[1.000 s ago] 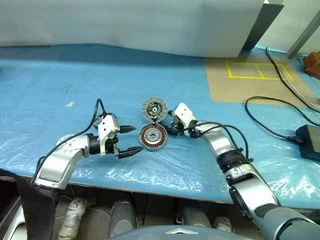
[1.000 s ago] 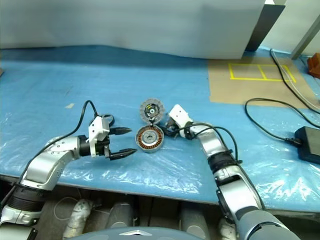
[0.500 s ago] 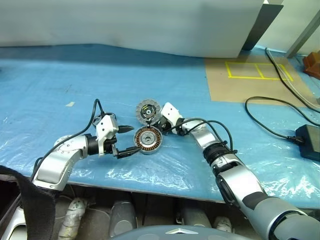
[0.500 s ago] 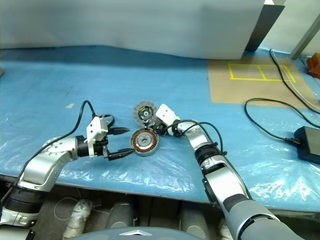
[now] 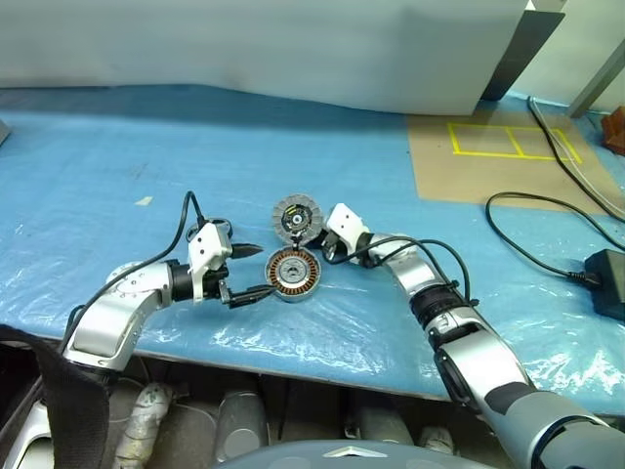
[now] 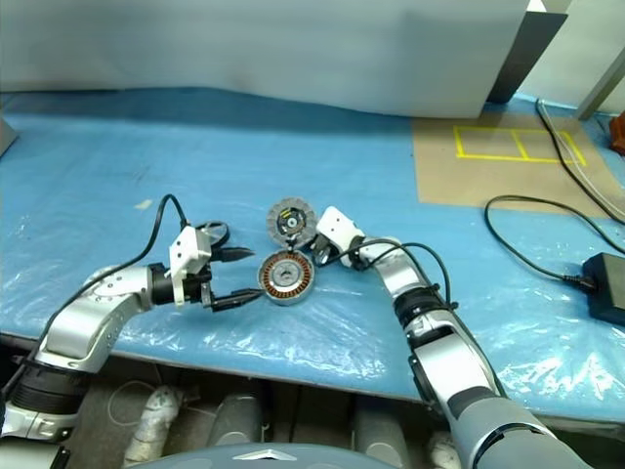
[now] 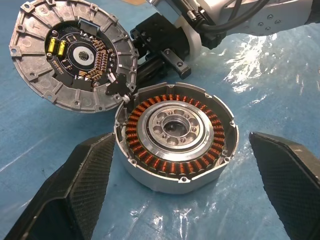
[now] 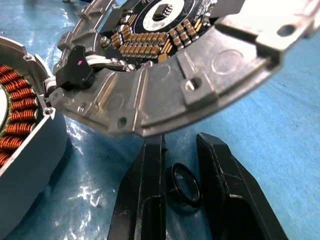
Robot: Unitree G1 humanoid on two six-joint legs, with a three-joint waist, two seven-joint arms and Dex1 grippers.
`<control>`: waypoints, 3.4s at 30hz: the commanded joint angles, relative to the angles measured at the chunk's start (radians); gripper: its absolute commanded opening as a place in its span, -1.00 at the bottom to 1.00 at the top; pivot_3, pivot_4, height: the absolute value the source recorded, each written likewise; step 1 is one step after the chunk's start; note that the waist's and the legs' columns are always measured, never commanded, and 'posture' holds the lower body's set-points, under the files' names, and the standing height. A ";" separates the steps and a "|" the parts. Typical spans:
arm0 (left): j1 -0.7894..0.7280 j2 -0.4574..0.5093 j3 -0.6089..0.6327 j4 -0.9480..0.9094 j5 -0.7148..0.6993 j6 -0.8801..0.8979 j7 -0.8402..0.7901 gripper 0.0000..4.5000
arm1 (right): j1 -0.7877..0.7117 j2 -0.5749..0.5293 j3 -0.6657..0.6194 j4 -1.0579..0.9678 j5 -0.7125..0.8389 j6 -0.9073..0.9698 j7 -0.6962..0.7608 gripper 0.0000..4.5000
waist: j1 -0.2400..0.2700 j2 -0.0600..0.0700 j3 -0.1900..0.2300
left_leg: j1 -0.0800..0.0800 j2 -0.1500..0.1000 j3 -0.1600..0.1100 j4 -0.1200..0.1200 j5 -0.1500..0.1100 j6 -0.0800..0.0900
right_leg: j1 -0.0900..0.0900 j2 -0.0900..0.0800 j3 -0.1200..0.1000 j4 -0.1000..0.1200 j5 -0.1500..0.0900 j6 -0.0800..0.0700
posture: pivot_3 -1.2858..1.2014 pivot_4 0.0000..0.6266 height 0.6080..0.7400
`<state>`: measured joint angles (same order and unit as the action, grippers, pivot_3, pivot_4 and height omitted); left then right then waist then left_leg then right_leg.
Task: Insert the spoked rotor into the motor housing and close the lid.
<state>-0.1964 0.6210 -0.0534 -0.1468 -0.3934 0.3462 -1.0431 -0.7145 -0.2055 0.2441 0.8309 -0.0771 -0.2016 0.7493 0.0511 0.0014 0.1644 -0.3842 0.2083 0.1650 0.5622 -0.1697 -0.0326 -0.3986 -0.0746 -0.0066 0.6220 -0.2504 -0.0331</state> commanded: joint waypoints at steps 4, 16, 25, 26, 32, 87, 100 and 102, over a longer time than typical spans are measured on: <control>-0.014 0.001 0.000 -0.008 -0.005 -0.016 -0.013 1.00 | 0.100 -0.060 -0.034 -0.150 0.028 0.113 0.033 -0.57 | 0.003 0.000 0.000 | -0.001 0.000 0.000 -0.001 0.000 0.000 | -0.001 0.000 0.000 -0.001 0.000 0.000 | 0.03 -0.52 1.00; -0.011 -0.011 0.001 -0.017 -0.024 -0.005 -0.020 1.00 | 0.389 -0.210 -0.060 -0.891 0.149 0.458 0.108 -0.57 | 0.007 0.000 0.001 | -0.002 0.000 0.001 -0.006 0.001 -0.001 | -0.004 0.001 0.001 -0.004 -0.001 0.002 | 0.03 -0.52 1.00; -0.001 -0.007 0.006 -0.026 -0.025 -0.002 -0.020 1.00 | 0.320 -0.232 -0.023 -1.040 0.201 0.567 0.157 -0.57 | 0.002 0.000 0.001 | -0.001 0.000 0.003 -0.007 0.001 -0.001 | -0.005 0.001 0.003 -0.004 -0.001 0.002 | 0.03 -0.52 1.00; 0.006 -0.005 0.010 -0.033 -0.027 0.001 -0.017 1.00 | 0.312 -0.227 -0.016 -1.045 0.210 0.576 0.165 -0.57 | 0.002 0.000 0.001 | -0.001 0.000 0.003 -0.007 0.001 -0.001 | -0.005 0.001 0.003 -0.004 -0.001 0.002 | 0.03 -0.52 1.00; 0.058 0.006 0.030 -0.073 -0.029 0.005 0.001 1.00 | 0.257 -0.200 0.048 -0.946 0.179 0.531 0.183 -0.57 | -0.004 0.000 0.001 | -0.001 -0.001 0.003 -0.009 0.001 -0.002 | -0.006 0.001 0.003 -0.003 -0.001 0.003 | 0.03 -0.52 1.00; 0.037 -0.009 0.008 -0.066 -0.041 0.002 0.000 1.00 | 0.317 -0.250 -0.016 -1.033 0.315 0.641 0.203 -0.73 | 0.012 -0.001 0.000 | 0.001 0.000 0.004 -0.002 0.000 -0.001 | -0.005 0.002 0.006 0.001 -0.001 0.004 | 0.03 -0.52 1.00; 0.090 -0.002 0.005 -0.067 -0.003 -0.052 0.008 1.00 | 0.173 -0.172 0.149 -0.764 0.242 0.553 0.313 -0.73 | 0.017 -0.001 0.000 | 0.000 0.000 0.005 -0.002 0.001 -0.002 | -0.005 0.001 0.005 0.001 -0.001 0.003 | 0.03 -0.52 1.00; 0.099 -0.003 0.006 -0.070 0.000 -0.058 0.010 1.00 | 0.164 -0.165 0.151 -0.741 0.236 0.532 0.318 -0.73 | 0.017 -0.001 0.000 | 0.000 0.000 0.005 -0.002 0.001 -0.002 | -0.005 0.001 0.005 0.001 -0.001 0.003 | 0.03 -0.52 1.00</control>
<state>-0.1015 0.6088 -0.0593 -0.1812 -0.3917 0.3121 -1.0326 -0.5221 -0.3802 0.3976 0.0997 0.1598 0.3669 1.0568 0.0676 0.0005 0.1645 -0.3844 0.2080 0.1696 0.5600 -0.1688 -0.0344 -0.4039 -0.0735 -0.0011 0.6233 -0.2510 -0.0296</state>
